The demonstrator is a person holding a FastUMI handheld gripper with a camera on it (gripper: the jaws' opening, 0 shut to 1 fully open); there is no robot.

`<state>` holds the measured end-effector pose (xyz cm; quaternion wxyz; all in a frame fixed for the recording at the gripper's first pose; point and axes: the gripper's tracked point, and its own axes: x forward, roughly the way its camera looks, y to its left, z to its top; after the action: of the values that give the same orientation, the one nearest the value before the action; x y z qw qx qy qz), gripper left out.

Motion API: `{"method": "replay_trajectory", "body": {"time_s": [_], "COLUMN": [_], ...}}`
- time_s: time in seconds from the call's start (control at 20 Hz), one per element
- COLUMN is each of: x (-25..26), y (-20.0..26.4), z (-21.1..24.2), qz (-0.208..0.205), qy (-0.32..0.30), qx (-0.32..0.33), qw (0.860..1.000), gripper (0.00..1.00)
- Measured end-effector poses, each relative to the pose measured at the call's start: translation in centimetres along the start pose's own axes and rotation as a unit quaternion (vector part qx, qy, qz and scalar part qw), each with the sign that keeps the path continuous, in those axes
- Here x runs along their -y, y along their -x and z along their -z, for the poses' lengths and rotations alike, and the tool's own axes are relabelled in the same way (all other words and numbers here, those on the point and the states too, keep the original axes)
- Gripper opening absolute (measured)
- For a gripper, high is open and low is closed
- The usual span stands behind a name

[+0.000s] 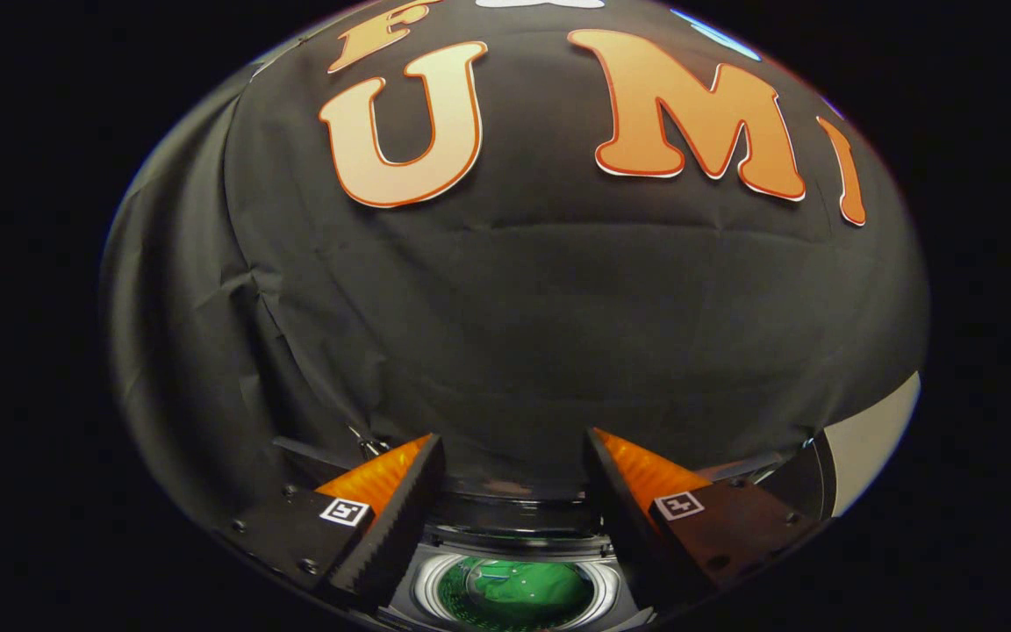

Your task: Put the clothes into the washing machine and then close the washing machine lid.

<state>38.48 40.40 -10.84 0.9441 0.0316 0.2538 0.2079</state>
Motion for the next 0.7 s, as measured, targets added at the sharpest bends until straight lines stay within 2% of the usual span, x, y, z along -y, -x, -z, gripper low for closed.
{"method": "replay_trajectory", "body": {"time_s": [0.7], "x": [-0.2], "y": [2.7], "z": [1.5], "qz": [0.029], "qy": [0.006], "qx": [0.017], "qw": [0.999], "gripper": [1.00]}}
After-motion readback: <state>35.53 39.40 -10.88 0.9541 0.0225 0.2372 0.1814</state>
